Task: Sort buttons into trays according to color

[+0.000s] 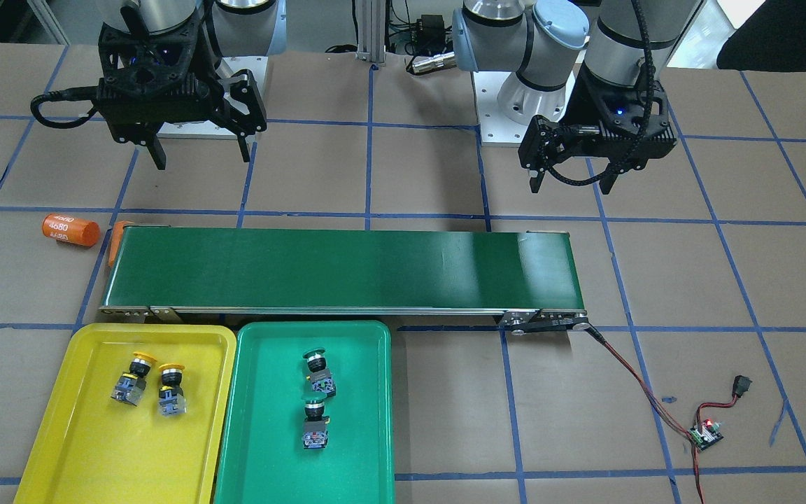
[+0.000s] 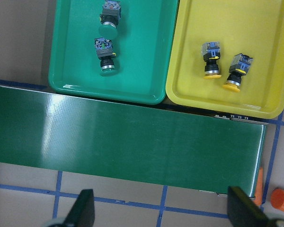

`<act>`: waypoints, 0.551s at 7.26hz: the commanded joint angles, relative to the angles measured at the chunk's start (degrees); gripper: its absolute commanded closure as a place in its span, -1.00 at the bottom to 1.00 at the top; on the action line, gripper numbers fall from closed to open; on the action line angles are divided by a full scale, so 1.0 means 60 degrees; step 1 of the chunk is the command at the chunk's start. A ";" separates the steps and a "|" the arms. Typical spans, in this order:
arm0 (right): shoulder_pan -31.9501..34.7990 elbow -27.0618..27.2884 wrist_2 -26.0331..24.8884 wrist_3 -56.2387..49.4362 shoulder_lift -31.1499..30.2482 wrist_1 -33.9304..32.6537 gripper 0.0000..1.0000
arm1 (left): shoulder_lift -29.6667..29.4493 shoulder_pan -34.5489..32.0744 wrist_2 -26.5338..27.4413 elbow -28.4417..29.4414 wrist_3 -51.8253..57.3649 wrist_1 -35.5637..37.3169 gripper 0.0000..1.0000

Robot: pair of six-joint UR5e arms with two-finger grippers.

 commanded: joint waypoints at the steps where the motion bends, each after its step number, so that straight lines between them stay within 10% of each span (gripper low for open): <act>1: 0.0000 0.0000 -0.0010 0.0000 0.0007 -0.0021 -1.00 | -0.0015 -0.0244 0.0047 -0.0011 0.0017 -0.0023 -1.00; 4: -0.0015 0.0000 -0.0025 0.0015 0.0007 -0.0151 -1.00 | 0.0103 -0.0261 0.0077 0.0107 0.0032 -0.0330 -1.00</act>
